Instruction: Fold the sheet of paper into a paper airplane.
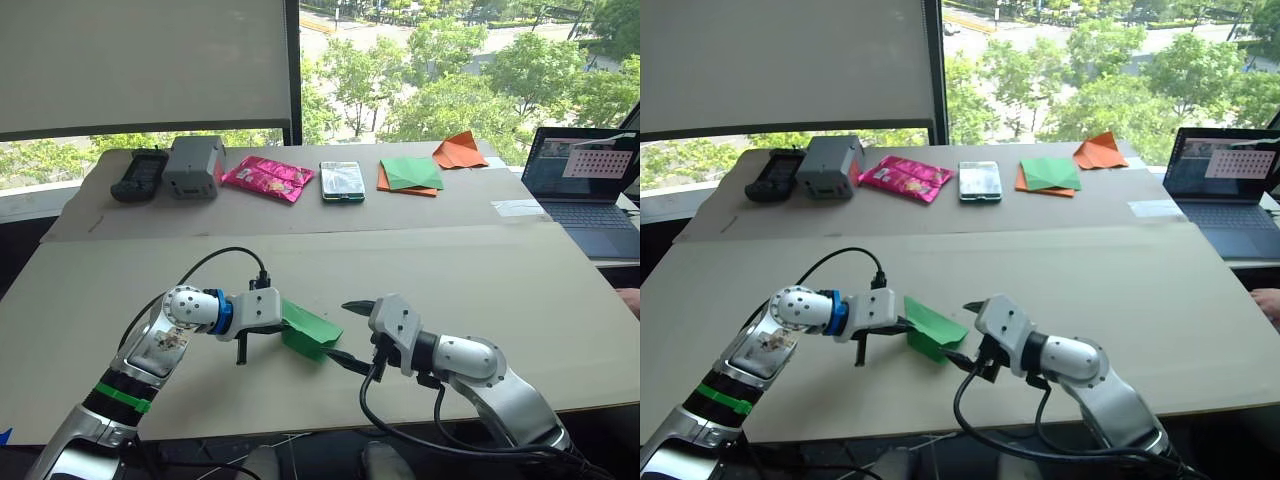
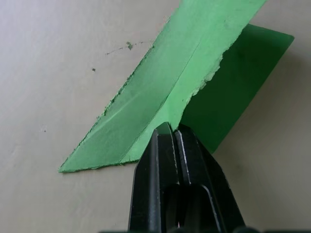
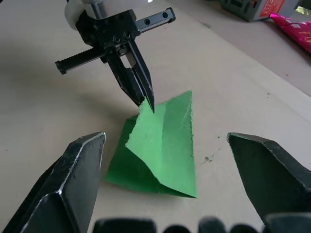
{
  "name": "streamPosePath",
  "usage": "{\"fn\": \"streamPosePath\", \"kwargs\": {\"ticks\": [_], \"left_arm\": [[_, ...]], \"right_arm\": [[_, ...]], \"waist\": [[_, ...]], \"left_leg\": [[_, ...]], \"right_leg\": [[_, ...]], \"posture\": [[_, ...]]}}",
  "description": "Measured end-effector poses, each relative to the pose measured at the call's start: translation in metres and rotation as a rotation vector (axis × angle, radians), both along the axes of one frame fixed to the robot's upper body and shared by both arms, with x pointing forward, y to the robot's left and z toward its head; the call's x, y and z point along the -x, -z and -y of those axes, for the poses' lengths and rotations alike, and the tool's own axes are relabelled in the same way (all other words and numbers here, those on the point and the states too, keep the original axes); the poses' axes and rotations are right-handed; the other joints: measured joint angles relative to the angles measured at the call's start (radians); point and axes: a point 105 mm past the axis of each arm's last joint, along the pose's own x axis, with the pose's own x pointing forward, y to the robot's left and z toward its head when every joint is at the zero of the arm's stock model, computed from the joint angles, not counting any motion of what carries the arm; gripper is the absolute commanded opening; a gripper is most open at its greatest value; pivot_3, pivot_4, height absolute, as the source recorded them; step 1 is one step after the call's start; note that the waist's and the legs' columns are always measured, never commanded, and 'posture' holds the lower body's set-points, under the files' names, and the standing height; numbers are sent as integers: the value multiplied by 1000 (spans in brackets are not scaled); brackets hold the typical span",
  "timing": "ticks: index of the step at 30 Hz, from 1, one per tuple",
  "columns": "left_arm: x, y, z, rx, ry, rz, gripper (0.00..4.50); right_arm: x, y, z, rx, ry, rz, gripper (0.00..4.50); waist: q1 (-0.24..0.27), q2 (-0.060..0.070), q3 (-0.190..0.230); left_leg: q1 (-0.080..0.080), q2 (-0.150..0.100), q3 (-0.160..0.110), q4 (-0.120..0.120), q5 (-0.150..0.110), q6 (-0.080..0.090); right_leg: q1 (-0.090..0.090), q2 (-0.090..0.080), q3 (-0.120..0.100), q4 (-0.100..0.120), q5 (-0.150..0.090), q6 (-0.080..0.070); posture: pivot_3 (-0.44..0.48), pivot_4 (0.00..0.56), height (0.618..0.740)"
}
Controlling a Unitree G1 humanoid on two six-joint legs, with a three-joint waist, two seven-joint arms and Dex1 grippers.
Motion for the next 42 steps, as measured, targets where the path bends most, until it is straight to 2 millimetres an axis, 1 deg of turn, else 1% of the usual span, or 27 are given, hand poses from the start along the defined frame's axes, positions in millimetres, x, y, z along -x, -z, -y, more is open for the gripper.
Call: {"fn": "streamPosePath", "kwargs": {"ticks": [3,5,6,10,13,17,20,22,24,30,33,34,39,42], "left_arm": [[2,-4,4,15,-9,-8,804],[5,-7,4,21,-6,-17,1492],[6,-8,4,28,-6,-24,1759],[10,-25,-5,86,-24,-58,1759],[13,-34,-15,103,-34,-75,1759],[17,-42,-41,139,-77,-125,1759],[13,-43,-54,205,-143,-162,1759],[12,-36,-62,216,-191,-189,1826],[14,-29,-64,228,-214,-219,1826],[14,-28,-62,286,-244,-269,1826],[14,-27,-63,310,-266,-286,1826],[15,-26,-64,310,-271,-289,1826],[14,-24,-65,312,-290,-288,1826],[14,-24,-64,333,-296,-300,1826]], "right_arm": [[-3,4,-5,30,-21,27,4500],[-8,3,-6,35,-6,52,4500],[-9,3,-6,38,-3,57,4500],[-9,11,-9,74,0,59,4500],[-10,12,-9,78,0,69,4500],[-10,14,-11,70,5,67,4500],[-17,20,-13,57,50,53,4500],[-20,24,-15,41,78,42,3981],[-22,26,-15,38,96,41,3328],[-20,28,-14,37,101,53,1303],[-19,27,-15,34,90,66,197],[-18,27,-15,37,84,67,14],[-15,27,-17,49,25,83,14],[-12,26,-18,83,-73,115,14]], "waist": [[-1,0,0],[-2,0,0],[-2,0,0],[-4,0,0],[-4,0,0],[-4,0,0],[-1,0,0],[-2,0,0],[0,0,0],[0,0,-1],[-4,0,-1],[-4,0,-1],[-2,0,-1],[-2,0,-1]], "left_leg": [[0,0,0,0,0,1],[0,0,0,-1,1,2],[0,0,0,0,1,2],[0,1,0,0,1,2],[0,1,0,0,1,1],[1,1,0,-1,1,1],[0,1,0,-1,1,1],[0,1,0,-1,1,1],[-1,0,0,0,1,2],[-1,1,0,-1,1,2],[0,1,0,-1,1,2],[0,1,0,-1,1,2],[0,1,0,-1,1,2],[0,1,0,0,1,2]], "right_leg": [[-1,1,0,1,0,0],[-1,1,0,1,0,0],[-1,1,0,1,0,0],[-2,2,1,2,0,0],[-2,2,1,1,0,0],[-3,1,1,1,0,0],[-3,1,1,1,0,0],[-3,1,1,1,0,0],[-3,1,1,1,0,0],[-3,1,1,2,0,0],[-3,2,1,2,0,0],[-3,2,1,2,0,0],[-3,2,1,2,0,0],[-3,2,1,2,0,0]], "posture": [[0,150,732],[0,150,732],[0,150,732],[0,150,732],[0,150,732],[0,150,732],[0,150,732],[0,150,732],[0,150,732],[0,150,732],[0,150,732],[0,150,732],[0,150,732],[0,150,732]]}}
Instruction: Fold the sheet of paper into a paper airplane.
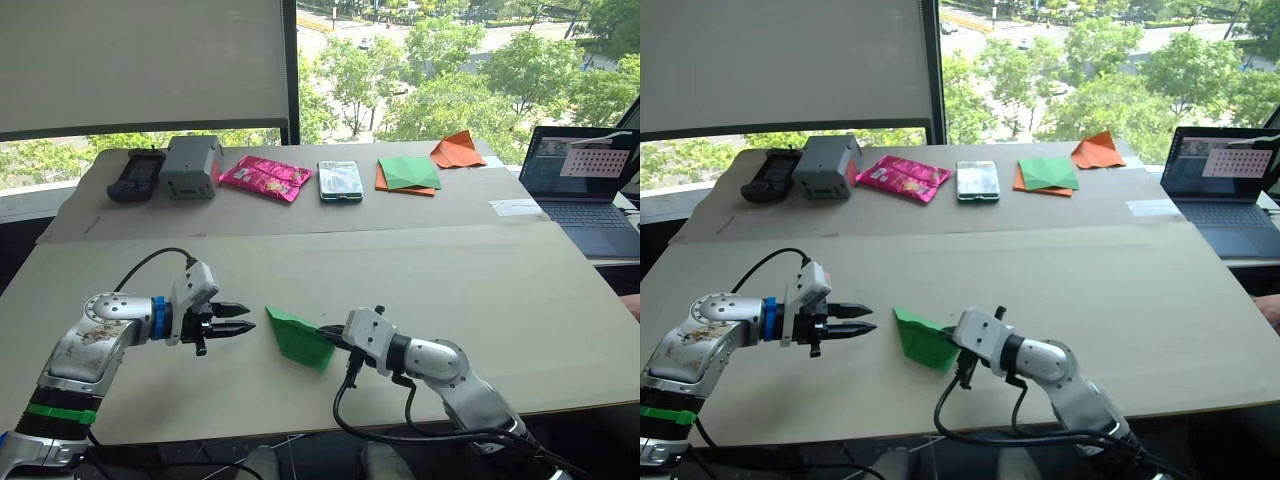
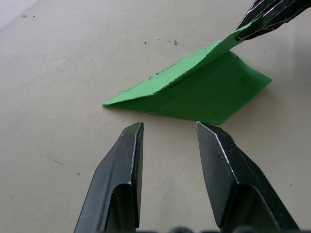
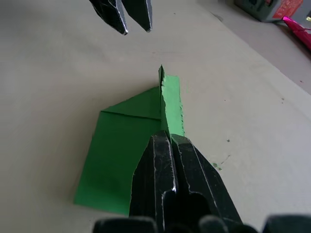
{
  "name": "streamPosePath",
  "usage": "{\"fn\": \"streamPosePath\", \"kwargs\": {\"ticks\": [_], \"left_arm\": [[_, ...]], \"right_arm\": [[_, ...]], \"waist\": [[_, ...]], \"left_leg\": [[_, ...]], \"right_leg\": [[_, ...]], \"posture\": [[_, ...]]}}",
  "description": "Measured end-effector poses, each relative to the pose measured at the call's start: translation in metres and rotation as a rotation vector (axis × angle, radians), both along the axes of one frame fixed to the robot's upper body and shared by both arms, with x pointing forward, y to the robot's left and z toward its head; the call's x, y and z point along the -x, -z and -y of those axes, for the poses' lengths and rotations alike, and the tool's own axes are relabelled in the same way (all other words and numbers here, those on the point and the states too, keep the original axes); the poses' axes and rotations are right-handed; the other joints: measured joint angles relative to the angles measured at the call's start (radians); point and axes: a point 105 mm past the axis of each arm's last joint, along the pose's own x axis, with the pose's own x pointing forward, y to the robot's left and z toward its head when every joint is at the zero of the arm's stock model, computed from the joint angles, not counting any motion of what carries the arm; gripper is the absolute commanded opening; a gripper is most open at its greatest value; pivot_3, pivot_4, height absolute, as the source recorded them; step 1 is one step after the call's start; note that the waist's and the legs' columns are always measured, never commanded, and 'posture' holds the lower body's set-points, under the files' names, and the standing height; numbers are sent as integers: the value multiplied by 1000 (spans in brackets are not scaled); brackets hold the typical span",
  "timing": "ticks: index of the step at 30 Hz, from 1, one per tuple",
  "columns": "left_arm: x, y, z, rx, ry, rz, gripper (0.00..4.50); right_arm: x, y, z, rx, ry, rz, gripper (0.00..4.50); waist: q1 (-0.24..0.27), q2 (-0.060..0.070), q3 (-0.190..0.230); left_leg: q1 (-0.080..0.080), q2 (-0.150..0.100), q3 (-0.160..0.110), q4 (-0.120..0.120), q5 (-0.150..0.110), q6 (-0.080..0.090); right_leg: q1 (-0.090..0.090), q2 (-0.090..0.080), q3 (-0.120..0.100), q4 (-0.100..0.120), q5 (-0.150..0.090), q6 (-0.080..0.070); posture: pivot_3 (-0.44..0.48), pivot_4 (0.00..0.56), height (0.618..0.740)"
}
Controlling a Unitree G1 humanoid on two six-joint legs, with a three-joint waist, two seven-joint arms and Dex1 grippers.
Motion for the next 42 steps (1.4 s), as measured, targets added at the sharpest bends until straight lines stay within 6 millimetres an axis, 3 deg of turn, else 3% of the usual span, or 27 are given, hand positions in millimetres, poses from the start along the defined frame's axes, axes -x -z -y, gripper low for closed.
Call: {"fn": "streamPosePath", "kwargs": {"ticks": [8,14,20,27,34,42], "left_arm": [[4,-13,-3,107,30,-43,1826],[3,-9,-4,97,41,-35,1826],[10,11,4,72,78,-47,20],[14,19,5,22,109,-34,20],[14,44,-5,-133,134,-18,20],[9,45,-5,-209,178,70,20]], "right_arm": [[-1,-7,-5,38,-241,1,14],[-11,-10,-11,69,-340,22,14],[-8,6,-11,97,-354,-19,0],[-9,8,-11,102,-341,-17,0],[-9,7,-15,91,-331,-23,0],[-6,13,-15,94,-315,-61,0]], "waist": [[-4,0,0],[-1,0,0],[1,0,0],[-1,0,0],[0,1,0],[1,5,-3]], "left_leg": [[2,0,0,0,4,6],[3,0,0,0,4,6],[4,0,0,0,4,6],[6,0,0,0,3,6],[6,0,0,0,4,6],[8,0,0,0,3,5]], "right_leg": [[1,1,0,1,0,0],[5,1,0,2,0,0],[8,1,1,1,0,0],[8,1,1,2,0,0],[8,1,1,2,0,0],[10,1,1,2,0,0]], "posture": [[0,150,732],[0,150,732],[0,150,732],[0,150,732],[0,150,732],[0,150,732]]}}
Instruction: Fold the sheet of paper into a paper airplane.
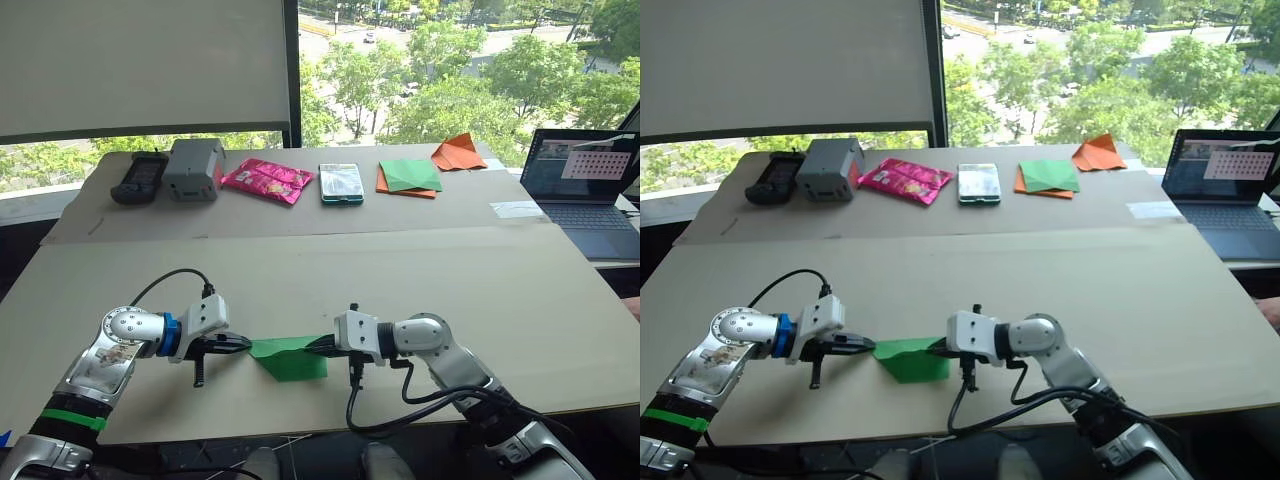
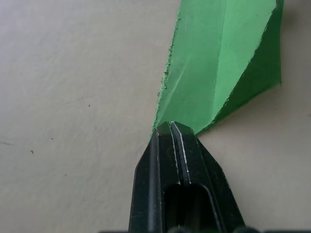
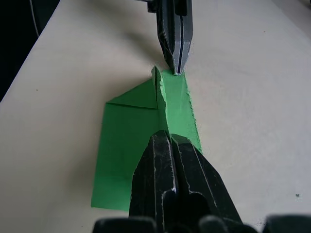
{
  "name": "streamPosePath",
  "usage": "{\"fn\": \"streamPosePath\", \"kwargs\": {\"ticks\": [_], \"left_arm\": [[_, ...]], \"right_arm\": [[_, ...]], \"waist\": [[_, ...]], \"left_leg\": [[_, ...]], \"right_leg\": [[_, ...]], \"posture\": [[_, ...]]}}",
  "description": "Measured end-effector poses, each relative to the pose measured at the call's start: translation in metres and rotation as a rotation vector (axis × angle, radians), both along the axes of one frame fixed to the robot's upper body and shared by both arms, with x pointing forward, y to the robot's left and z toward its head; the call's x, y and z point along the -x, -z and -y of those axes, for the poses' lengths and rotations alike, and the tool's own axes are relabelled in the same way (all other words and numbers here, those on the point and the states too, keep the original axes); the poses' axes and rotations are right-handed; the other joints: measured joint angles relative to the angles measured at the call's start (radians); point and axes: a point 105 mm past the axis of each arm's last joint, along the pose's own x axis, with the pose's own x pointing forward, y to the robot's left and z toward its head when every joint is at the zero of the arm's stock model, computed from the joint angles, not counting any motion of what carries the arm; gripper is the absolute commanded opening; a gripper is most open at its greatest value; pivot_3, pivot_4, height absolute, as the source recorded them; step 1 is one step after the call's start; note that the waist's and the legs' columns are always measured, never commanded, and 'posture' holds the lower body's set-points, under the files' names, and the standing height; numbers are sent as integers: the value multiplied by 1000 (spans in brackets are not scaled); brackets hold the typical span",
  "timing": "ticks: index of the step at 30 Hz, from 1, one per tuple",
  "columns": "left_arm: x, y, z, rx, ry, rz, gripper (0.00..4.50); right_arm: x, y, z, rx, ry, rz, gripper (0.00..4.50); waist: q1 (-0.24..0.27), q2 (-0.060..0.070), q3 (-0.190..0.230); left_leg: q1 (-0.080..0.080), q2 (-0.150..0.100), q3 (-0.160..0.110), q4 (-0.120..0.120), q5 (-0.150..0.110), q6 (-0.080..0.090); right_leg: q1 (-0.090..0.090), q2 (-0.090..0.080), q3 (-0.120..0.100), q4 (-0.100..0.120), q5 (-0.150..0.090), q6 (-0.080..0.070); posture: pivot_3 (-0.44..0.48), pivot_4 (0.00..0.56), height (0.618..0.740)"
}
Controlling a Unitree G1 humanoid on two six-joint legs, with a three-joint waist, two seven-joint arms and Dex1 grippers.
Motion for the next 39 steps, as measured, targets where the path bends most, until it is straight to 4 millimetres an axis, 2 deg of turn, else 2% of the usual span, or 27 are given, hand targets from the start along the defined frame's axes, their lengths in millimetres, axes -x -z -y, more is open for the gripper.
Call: {"fn": "streamPosePath", "kwargs": {"ticks": [11,17,29,39], "left_arm": [[1,2,3,-21,20,11,20],[2,3,5,-25,30,10,20],[3,3,4,-37,37,15,20],[1,1,4,-32,29,25,20]], "right_arm": [[-4,3,-4,6,53,-39,0],[-22,2,-7,18,131,-27,0],[-29,12,-12,14,218,-122,0],[-33,13,-13,28,239,-147,0]], "waist": [[0,3,-2],[-1,3,-2],[-4,3,-2],[-4,4,-2]], "left_leg": [[3,0,0,0,-3,-5],[3,0,0,0,-3,-5],[4,0,0,0,-3,-5],[4,0,0,0,-3,-5]], "right_leg": [[2,0,0,0,0,0],[2,0,0,0,0,0],[2,0,0,1,0,0],[2,0,0,2,0,0]], "posture": [[0,150,732],[0,150,732],[0,150,732],[0,150,732]]}}
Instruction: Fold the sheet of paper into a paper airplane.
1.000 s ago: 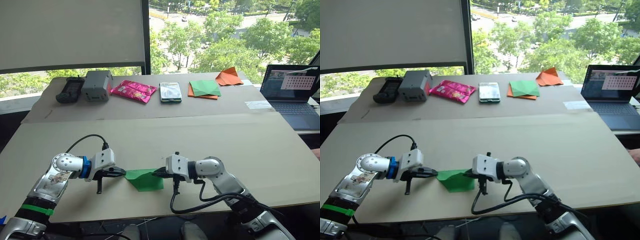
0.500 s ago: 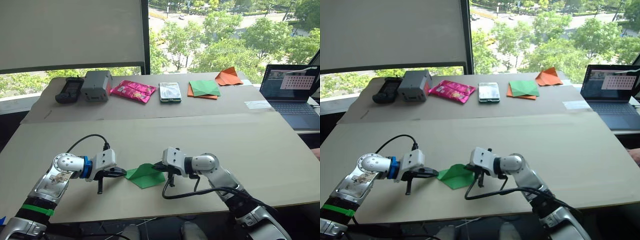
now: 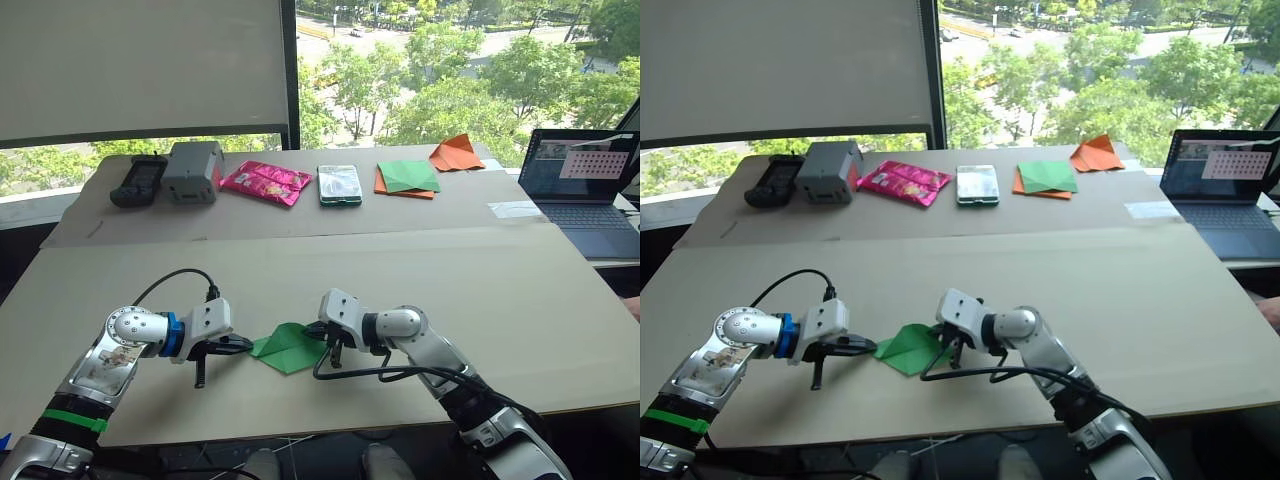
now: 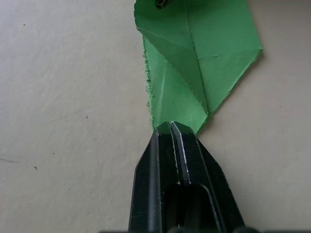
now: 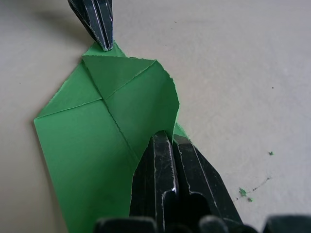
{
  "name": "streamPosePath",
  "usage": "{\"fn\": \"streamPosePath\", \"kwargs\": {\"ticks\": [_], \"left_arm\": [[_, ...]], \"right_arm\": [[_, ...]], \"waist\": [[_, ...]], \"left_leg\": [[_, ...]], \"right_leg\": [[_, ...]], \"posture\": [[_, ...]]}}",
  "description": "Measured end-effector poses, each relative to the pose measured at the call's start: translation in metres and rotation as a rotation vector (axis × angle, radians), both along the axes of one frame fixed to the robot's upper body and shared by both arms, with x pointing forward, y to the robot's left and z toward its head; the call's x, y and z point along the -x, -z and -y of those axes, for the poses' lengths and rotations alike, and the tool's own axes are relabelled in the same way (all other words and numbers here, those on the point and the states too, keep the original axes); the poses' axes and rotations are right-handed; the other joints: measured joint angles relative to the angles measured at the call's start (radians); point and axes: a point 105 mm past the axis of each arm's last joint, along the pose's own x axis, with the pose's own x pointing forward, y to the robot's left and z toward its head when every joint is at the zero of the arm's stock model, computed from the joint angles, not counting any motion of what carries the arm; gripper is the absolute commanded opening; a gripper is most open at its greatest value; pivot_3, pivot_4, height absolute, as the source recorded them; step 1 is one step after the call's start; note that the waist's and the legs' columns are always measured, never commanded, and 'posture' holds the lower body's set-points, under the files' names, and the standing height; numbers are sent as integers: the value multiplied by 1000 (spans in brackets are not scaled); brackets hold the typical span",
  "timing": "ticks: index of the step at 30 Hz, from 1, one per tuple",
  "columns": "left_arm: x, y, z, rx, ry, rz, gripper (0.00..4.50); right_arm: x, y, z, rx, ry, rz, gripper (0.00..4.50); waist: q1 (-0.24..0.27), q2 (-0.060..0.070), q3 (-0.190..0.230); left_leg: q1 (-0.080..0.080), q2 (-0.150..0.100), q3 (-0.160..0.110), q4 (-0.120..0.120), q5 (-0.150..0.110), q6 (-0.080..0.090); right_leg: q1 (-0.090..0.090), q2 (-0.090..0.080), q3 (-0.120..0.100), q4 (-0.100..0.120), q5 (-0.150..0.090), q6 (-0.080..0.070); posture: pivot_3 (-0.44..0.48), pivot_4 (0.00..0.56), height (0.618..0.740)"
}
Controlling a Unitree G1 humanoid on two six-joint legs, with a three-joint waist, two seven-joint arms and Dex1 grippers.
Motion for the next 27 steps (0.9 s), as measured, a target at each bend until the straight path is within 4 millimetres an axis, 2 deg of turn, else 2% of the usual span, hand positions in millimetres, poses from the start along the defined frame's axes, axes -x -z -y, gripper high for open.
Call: {"fn": "streamPosePath", "kwargs": {"ticks": [4,8,13,16,17,20,22,23,25,27], "left_arm": [[-2,-1,4,50,-29,-32,20],[-3,-4,6,108,-61,-78,1152],[-1,-23,12,198,-61,-110,2822],[2,-32,21,235,-29,-118,2822],[3,-32,22,242,-28,-122,2445],[2,-30,25,251,-30,-122,1772],[2,-30,25,255,-29,-123,919],[2,-30,26,256,-29,-123,729],[2,-30,27,259,-26,-122,48],[3,-29,29,264,-19,-126,10]], "right_arm": [[0,0,0,6,3,0,0],[0,1,-1,14,4,5,0],[0,1,-1,17,2,8,0],[0,1,-1,18,4,9,0],[0,1,-2,18,6,9,0],[-1,1,-1,18,8,10,0],[-1,1,-1,18,8,10,0],[-1,1,-1,18,8,10,0],[-1,1,-1,19,9,11,0],[-1,1,-1,20,10,11,0]], "waist": [[-1,0,0],[-5,-3,1],[-6,-4,1],[-5,-4,1],[-5,-4,1],[-5,-4,1],[-5,-4,1],[-5,-4,1],[-5,-4,1],[-5,-4,1]], "left_leg": [[0,0,0,0,0,0],[0,0,0,0,0,0],[0,0,0,0,0,0],[0,0,0,0,0,0],[0,0,0,0,0,0],[0,0,0,0,0,0],[0,0,0,0,0,0],[0,0,0,0,0,0],[0,0,0,0,0,0],[0,0,0,0,0,0]], "right_leg": [[0,0,0,0,0,0],[-1,1,0,2,0,0],[-1,1,0,3,0,0],[-1,1,0,2,0,0],[-1,1,0,2,0,0],[-2,1,0,2,0,0],[-2,1,0,2,0,0],[-2,1,0,2,0,0],[-2,1,0,2,0,0],[-2,1,0,2,0,0]], "posture": [[0,150,732],[0,150,732],[0,150,732],[0,150,732],[0,150,732],[0,150,732],[0,150,732],[0,150,732],[0,150,732],[0,150,732]]}}
